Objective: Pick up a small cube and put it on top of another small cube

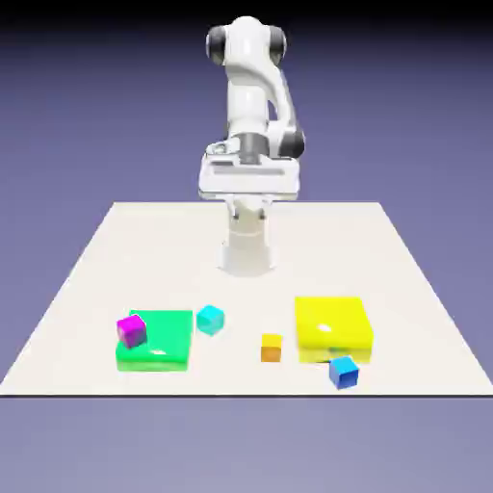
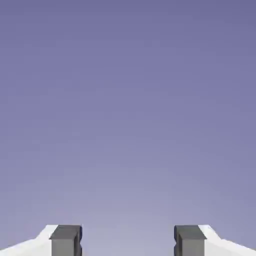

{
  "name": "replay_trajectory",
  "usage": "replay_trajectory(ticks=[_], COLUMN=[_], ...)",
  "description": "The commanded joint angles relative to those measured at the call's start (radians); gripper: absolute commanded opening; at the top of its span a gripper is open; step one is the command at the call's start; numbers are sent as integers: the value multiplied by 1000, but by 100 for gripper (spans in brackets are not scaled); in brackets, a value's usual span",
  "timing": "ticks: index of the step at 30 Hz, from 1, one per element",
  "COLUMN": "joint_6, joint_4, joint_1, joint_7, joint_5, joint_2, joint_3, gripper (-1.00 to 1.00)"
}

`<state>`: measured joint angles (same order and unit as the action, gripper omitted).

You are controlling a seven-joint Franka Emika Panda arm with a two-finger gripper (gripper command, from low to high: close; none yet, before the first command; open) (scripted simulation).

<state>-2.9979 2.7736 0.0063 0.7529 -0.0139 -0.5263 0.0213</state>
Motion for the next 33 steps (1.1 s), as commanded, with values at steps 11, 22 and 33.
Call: replay_trajectory(ticks=[11, 22, 33], joint_6=[357, 713, 1070], joint_4=[-332, -664, -996], joint_1=[-52, -104, -156], joint_7=[108, 216, 324], joint_5=[-126, -253, -379], joint_2=[399, 797, 1196], joint_3=[194, 388, 583], gripper=[0, 0, 0])
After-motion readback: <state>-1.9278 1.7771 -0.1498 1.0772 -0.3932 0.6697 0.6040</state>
